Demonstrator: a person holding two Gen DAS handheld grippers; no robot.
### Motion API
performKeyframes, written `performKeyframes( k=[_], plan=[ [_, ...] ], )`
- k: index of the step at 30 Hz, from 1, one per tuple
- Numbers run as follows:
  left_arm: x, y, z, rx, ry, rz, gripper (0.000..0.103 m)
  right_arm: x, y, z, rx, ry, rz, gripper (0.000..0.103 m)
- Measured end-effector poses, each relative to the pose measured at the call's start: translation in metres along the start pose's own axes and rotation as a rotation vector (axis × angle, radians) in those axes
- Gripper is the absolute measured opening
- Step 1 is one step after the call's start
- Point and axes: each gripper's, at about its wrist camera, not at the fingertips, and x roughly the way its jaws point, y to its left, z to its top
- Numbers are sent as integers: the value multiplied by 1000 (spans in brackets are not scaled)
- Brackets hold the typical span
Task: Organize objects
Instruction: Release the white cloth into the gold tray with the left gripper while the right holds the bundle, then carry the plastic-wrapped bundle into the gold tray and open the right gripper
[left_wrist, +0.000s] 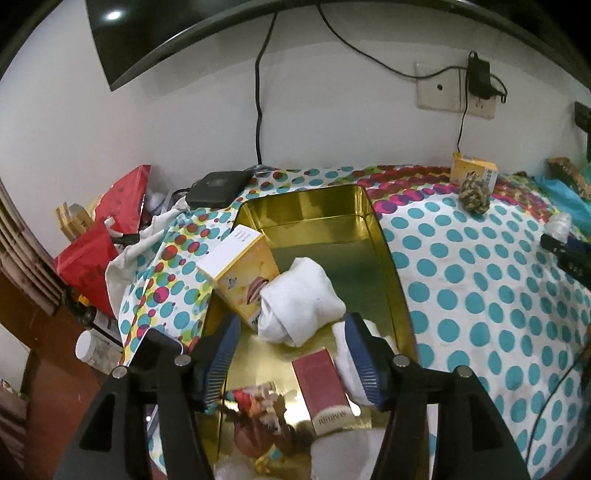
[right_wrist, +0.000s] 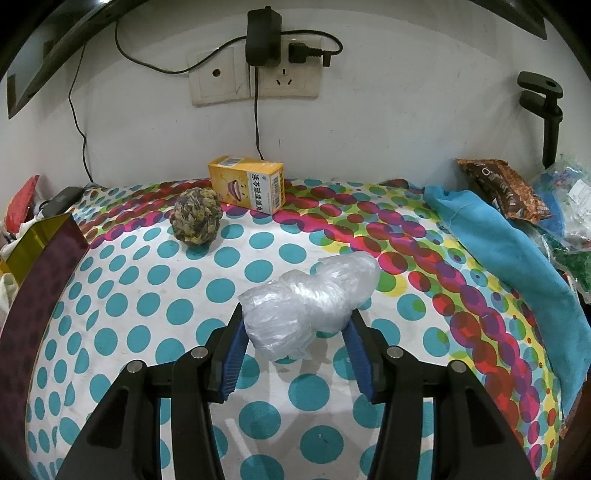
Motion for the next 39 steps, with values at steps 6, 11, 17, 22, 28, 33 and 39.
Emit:
performKeyframes(
  k=[6,11,17,22,28,33,39],
  plan=[
    [-20,4,-8,-17,-12,-20,61,-4,2,-1,-19,-13,-13,49],
    [-28,14,-20,-56,-4,-25,61,-6,11,0,-63,-29,-30,48],
    [-36,27,-34,-84,2,-33,61,-4,20,1,-104,-23,-50,48],
    [-40,47,-45,-148,11,-27,61,-10,35,1,-87,-8,16,48],
    [-47,77,-59,-229,28,-29,61,-47,84,12,-106,-45,207,48],
    [-52,90,-67,-259,26,-27,61,-81,148,13,-199,-62,387,48],
    [-54,97,-70,-278,23,-35,61,-100,223,-2,-330,-27,536,48]
  ],
)
